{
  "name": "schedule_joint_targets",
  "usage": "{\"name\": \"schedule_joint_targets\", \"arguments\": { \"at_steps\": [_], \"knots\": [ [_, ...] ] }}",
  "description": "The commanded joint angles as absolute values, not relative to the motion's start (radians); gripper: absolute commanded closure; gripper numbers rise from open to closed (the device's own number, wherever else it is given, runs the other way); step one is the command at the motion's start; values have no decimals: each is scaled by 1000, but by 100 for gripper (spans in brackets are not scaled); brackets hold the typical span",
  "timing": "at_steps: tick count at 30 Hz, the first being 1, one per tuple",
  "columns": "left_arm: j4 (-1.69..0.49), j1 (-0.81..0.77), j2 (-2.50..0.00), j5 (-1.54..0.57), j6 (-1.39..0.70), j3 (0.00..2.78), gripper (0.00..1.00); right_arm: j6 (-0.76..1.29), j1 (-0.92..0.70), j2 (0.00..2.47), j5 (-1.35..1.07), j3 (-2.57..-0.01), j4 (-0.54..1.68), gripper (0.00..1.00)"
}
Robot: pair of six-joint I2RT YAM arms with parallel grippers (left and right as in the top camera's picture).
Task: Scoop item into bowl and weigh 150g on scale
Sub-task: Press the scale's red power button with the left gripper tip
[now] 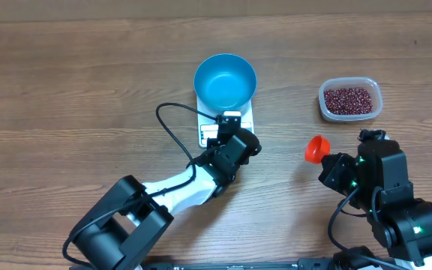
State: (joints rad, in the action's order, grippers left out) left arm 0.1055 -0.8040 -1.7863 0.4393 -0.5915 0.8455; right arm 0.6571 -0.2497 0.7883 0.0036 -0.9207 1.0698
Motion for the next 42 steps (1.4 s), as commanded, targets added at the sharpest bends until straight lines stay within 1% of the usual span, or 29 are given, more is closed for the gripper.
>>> {"name": "schedule_joint_targets", "arguments": {
  "at_steps": [1,42],
  "knots": [
    [110,-807,-1811,483,-573,840,96,653,-253,785,7,-951,1063,96],
    [212,-805,-1857,535,-583,840,96,653,-253,787,18,-951,1058,96]
  ]
}}
